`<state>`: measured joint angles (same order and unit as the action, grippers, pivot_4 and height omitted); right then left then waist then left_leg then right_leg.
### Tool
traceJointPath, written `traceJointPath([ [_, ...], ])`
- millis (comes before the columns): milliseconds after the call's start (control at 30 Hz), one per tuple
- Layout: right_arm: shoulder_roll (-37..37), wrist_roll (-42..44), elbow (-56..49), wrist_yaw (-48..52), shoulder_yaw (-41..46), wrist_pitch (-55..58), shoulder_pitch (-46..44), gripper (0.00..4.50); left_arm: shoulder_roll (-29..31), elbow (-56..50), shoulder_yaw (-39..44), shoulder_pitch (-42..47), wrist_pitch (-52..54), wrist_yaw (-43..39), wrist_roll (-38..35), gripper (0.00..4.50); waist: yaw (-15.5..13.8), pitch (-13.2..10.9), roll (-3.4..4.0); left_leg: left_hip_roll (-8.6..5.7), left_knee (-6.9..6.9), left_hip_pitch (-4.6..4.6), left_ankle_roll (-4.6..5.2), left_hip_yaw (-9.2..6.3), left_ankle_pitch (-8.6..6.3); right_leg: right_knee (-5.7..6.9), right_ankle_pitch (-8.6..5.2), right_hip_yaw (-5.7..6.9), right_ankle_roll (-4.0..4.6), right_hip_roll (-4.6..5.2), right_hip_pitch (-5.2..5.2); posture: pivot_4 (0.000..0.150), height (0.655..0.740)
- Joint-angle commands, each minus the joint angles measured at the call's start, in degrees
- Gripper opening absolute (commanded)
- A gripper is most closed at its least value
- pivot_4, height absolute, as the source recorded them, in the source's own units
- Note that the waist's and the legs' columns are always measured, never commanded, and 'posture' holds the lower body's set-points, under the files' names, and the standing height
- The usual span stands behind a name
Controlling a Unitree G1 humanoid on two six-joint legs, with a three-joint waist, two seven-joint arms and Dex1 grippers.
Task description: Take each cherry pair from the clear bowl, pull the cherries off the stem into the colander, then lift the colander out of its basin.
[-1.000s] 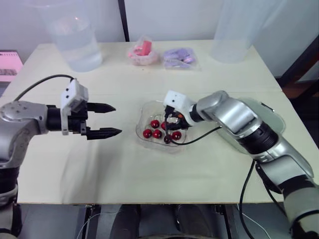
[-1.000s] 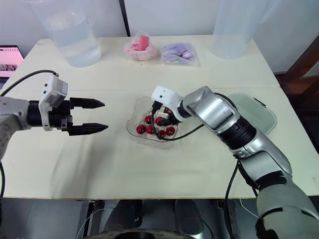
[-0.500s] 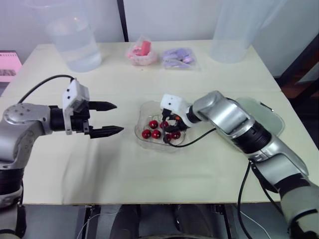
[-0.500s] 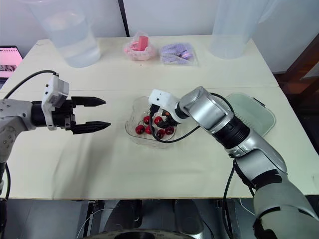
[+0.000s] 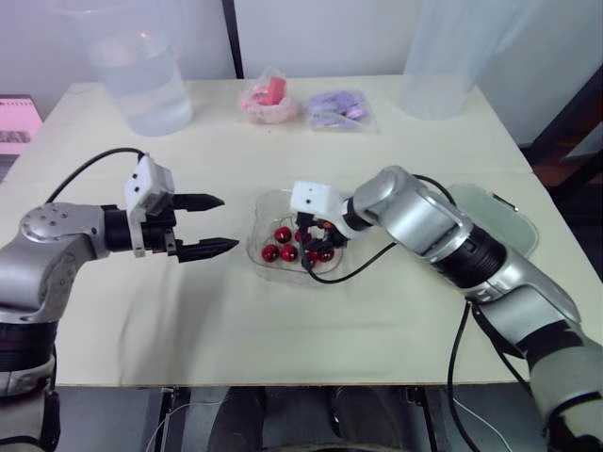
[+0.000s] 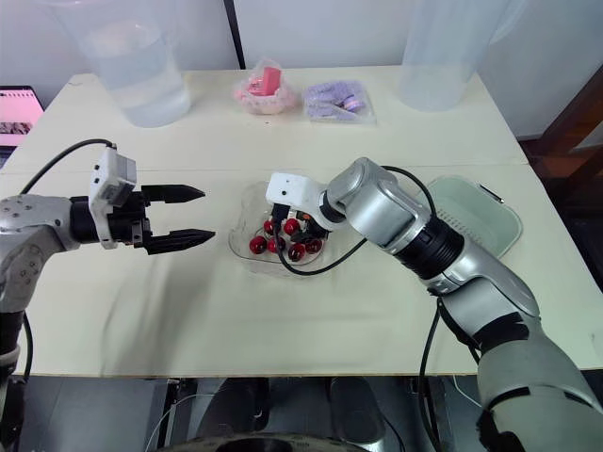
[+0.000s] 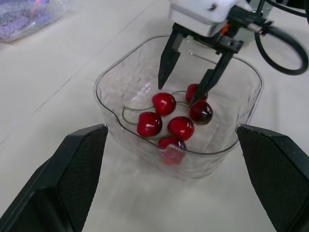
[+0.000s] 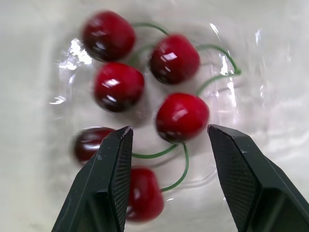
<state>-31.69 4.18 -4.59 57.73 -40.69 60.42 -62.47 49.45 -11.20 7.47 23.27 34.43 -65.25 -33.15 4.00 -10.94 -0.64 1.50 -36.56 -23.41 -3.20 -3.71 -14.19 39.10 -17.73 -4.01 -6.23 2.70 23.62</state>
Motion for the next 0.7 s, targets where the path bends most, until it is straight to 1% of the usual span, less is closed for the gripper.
traceJointPath([
  [33, -0.72, -0.84, -2.16, 0.50, 1.37, -0.28, -2.56, 2.63, 0.10, -0.58, 0.24, 0.55, -0.95, 0.37, 0.13, 4.50, 0.00, 0.00, 0.00, 0.00, 0.00, 0.00, 0.00, 0.00, 0.00, 0.00, 0.00, 0.00, 0.00, 0.00, 0.00, 0.150, 0.7348],
  [100, -0.79, -0.86, -2.07, 0.79, 1.45, -0.41, -2.95, 2.63, -0.08, -0.45, 0.14, 0.70, -1.00, 0.45, 0.20, 4.50, -0.01, 0.00, 0.00, 0.00, 0.00, 0.00, 0.00, 0.00, 0.00, 0.00, 0.00, 0.00, 0.00, 0.00, 0.00, 0.150, 0.7348],
  [200, -0.86, -1.76, -0.69, 0.86, 0.57, -1.63, -2.46, 3.46, -0.48, -0.20, -0.14, 1.04, -1.12, 0.65, 0.30, 4.50, -0.01, 0.00, 0.00, 0.00, 0.00, 0.00, 0.00, 0.00, 0.00, -0.01, 0.00, 0.00, 0.00, 0.01, 0.00, 0.150, 0.7348],
  [267, -0.42, -2.33, 0.86, 0.69, 0.02, -2.45, -2.00, 4.33, -0.74, -0.19, -0.21, 1.07, -1.11, 0.79, 0.32, 4.50, 0.01, 0.00, 0.00, 0.00, 0.00, 0.00, 0.00, 0.00, 0.00, -0.01, 0.00, 0.00, 0.00, 0.00, 0.00, 0.150, 0.7348],
  [300, -0.16, -2.52, 1.55, 0.73, -0.15, -2.76, -1.88, 4.42, -0.84, -0.23, -0.23, 1.00, -1.13, 0.84, 0.35, 4.50, 0.01, 0.00, 0.00, 0.00, 0.00, 0.00, 0.00, 0.00, 0.00, -0.01, 0.00, 0.00, 0.00, 0.00, 0.00, 0.150, 0.7348],
  [700, 4.42, -7.28, 12.10, 2.80, -3.37, -10.17, -2.44, 4.42, -1.50, -0.79, -0.15, 0.13, -1.44, 2.41, 0.17, 4.50, 0.01, 0.00, 0.00, -0.01, 0.00, 0.00, 0.00, 0.00, 0.00, -0.01, 0.00, 0.01, 0.00, 0.01, -0.01, 0.150, 0.7348],
])
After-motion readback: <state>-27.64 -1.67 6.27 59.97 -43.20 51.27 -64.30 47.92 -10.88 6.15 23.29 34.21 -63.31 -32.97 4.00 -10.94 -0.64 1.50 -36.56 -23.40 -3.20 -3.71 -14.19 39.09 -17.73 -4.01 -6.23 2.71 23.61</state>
